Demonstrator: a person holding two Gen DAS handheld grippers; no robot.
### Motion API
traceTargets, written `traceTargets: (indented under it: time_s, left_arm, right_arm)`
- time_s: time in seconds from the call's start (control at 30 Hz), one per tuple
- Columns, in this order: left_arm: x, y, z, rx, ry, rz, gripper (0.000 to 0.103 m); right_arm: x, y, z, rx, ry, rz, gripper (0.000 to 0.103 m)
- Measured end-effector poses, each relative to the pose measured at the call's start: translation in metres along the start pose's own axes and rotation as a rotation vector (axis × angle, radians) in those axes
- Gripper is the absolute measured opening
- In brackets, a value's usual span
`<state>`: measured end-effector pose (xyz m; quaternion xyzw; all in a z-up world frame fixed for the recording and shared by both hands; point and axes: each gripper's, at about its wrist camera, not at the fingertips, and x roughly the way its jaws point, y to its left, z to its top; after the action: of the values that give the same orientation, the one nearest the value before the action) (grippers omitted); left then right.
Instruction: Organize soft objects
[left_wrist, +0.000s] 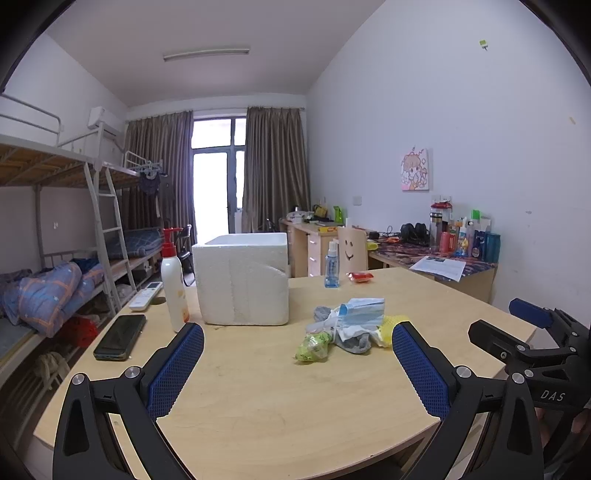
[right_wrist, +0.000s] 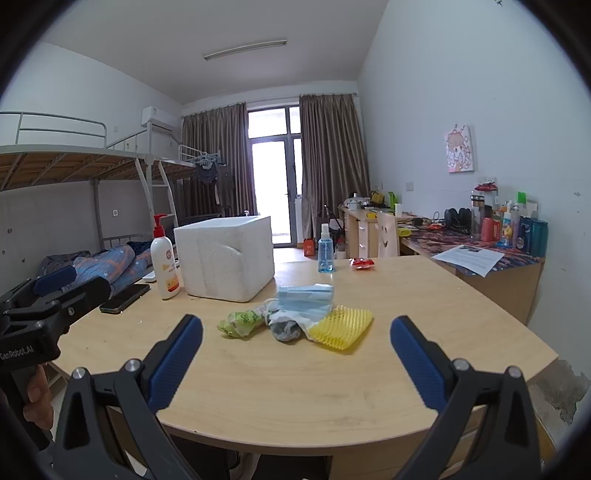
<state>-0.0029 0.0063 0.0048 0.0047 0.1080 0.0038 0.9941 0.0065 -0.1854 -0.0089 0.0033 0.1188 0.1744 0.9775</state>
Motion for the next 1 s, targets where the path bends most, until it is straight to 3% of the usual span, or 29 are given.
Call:
traceTargets:
  time_s: [0.6, 1.0]
  left_arm:
    - [0.020, 0.006, -0.002, -0.013, 0.038, 0.016, 0.102]
    - [0.056, 0.012, -0.002, -0.020, 0.096, 0.035, 0.102]
  right_arm:
    - [0.013, 0.002, 0.001, -0.003, 0.030, 0.006, 0.103]
    - [0.042, -0.006, 0.008, 0.002, 0.070, 0.008, 0.103]
